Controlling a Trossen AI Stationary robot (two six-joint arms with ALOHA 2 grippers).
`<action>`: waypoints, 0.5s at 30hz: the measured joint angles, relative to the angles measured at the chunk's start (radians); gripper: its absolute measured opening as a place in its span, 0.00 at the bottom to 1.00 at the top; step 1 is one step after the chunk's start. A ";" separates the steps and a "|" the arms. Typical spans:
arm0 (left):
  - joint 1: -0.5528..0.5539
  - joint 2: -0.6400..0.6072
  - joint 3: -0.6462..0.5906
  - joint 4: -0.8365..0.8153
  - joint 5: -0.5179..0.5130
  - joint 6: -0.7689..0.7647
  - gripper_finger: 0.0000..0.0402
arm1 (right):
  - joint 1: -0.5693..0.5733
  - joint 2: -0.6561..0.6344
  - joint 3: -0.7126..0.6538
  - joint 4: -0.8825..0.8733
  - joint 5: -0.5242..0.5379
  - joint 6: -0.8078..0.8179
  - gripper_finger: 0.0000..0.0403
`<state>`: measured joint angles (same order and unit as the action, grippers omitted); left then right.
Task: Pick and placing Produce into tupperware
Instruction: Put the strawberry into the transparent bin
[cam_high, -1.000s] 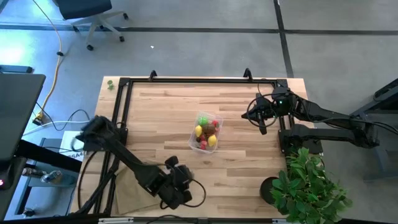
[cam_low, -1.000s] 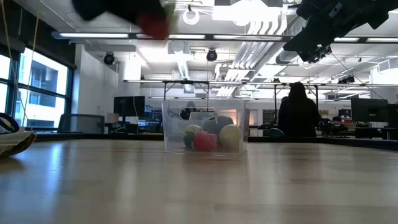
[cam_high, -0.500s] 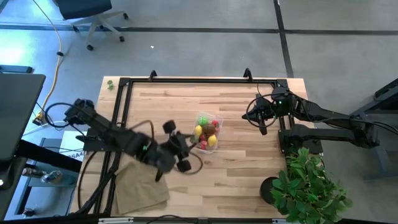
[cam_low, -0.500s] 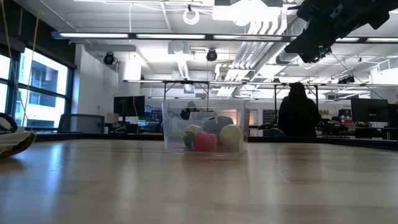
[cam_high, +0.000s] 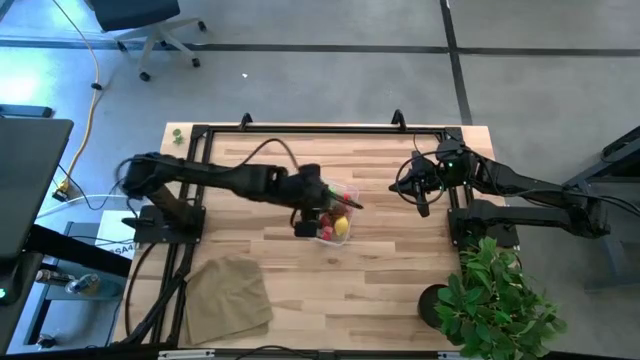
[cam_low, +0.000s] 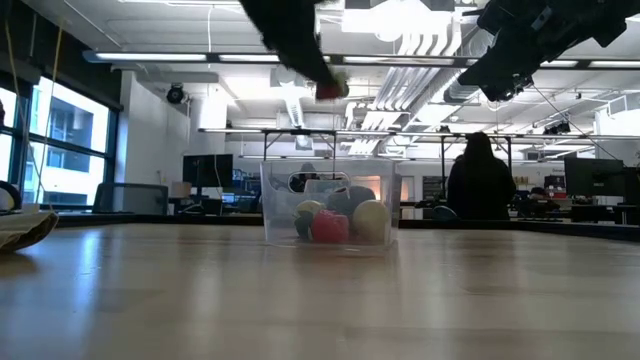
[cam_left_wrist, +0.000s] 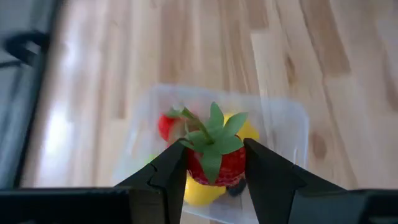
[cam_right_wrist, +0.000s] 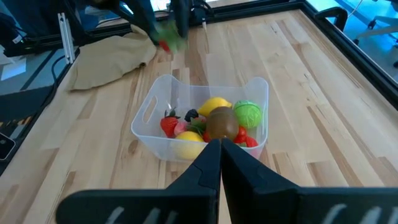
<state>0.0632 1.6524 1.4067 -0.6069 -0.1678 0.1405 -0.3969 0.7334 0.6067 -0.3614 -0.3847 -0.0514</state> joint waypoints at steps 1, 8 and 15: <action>0.015 0.020 0.000 -0.007 0.027 0.015 0.33 | 0.000 0.000 0.000 -0.001 0.000 0.000 0.01; 0.069 0.141 0.000 -0.025 0.134 0.073 0.33 | 0.000 0.000 0.000 -0.001 0.000 0.000 0.01; 0.067 0.214 0.000 -0.023 0.146 0.085 0.33 | 0.000 0.000 0.000 -0.001 0.000 0.000 0.01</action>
<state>0.1305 1.8660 1.4067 -0.6301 -0.0218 0.2253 -0.3968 0.7334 0.6067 -0.3622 -0.3845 -0.0514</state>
